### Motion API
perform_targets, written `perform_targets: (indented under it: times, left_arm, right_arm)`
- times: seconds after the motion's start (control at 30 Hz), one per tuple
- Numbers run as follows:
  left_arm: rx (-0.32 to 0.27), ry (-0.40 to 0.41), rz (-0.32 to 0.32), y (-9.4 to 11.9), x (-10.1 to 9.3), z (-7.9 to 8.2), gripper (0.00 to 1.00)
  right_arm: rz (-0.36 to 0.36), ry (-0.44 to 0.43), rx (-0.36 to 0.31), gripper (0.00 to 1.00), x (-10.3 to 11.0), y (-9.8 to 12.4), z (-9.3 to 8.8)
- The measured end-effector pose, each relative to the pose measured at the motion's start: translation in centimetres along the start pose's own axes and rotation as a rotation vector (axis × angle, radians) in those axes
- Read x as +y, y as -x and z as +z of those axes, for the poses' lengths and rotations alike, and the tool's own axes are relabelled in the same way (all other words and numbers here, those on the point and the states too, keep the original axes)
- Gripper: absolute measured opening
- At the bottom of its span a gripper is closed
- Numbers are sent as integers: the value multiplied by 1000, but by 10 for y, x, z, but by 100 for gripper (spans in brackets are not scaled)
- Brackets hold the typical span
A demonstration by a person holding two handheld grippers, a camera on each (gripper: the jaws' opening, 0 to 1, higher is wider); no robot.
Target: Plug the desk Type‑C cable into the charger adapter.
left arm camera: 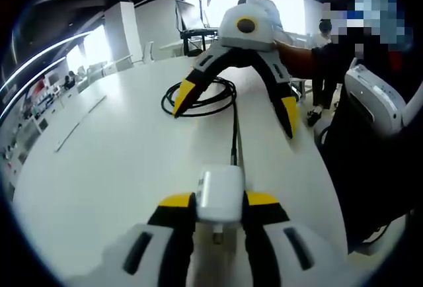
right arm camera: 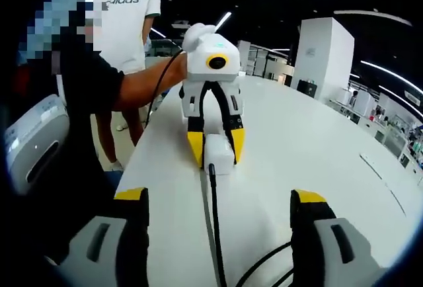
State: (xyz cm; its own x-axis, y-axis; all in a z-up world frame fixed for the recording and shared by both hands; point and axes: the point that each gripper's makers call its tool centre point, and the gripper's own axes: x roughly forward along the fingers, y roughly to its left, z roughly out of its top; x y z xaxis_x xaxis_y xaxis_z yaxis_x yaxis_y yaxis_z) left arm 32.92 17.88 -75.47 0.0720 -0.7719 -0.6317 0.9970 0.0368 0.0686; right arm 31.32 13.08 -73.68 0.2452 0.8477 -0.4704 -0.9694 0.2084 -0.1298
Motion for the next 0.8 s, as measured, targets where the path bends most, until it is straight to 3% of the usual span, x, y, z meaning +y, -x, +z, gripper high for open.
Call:
perform_targets:
  times: [0.3,0.43,0.8]
  left_arm:
    - [-11,-17,-4,0,3,1,27]
    - [-26,-29,-7,1,3,3,34]
    - [-51,-32,62,13,5,3,35]
  right_arm:
    - [2,-19,19,100,2,7,-10]
    - [-15,-26,18,100,1,12,-12]
    - [-110,-50,53,87,-9,41,-28]
